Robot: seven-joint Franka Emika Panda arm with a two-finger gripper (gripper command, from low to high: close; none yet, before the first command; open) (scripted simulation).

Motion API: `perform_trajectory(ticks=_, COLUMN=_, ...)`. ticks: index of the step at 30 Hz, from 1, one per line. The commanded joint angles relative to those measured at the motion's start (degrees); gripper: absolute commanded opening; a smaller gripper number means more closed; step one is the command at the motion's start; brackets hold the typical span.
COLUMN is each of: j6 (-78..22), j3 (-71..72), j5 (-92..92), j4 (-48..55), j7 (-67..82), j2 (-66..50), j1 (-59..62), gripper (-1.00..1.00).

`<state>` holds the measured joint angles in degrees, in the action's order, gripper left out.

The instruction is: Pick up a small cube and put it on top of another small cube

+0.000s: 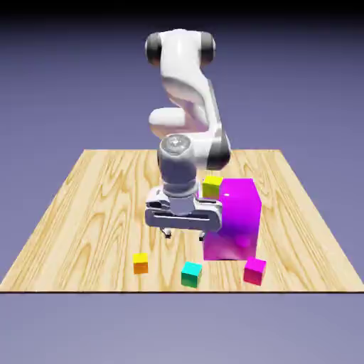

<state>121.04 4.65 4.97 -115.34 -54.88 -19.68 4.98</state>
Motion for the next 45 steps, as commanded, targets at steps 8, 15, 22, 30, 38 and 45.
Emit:
perform_trajectory(ticks=8, j6=-16.81, j3=1.48, j5=1.58, j4=14.49, j7=-3.94, j2=-16.61, j1=1.8, gripper=0.0)
perform_trajectory(ticks=15, j6=-10.34, j3=1.81, j5=2.16, j4=10.68, j7=-3.96, j2=-21.89, j1=1.45, gripper=0.0)
perform_trajectory(ticks=22, j6=-18.99, j3=2.68, j5=-0.83, j4=16.23, j7=-0.9, j2=-17.77, j1=1.59, gripper=-1.0)
perform_trajectory(ticks=30, j6=-23.23, j3=1.91, j5=-12.62, j4=7.16, j7=18.63, j2=-1.16, j1=-10.06, gripper=-1.0)
perform_trajectory(ticks=38, j6=-27.55, j3=0.97, j5=-24.12, j4=-1.98, j7=37.79, j2=15.45, j1=-21.77, gripper=-1.0)
perform_trajectory(ticks=45, j6=-32.27, j3=-1.96, j5=-30.6, j4=-10.67, j7=50.15, j2=29.99, j1=-32.73, gripper=-1.0)
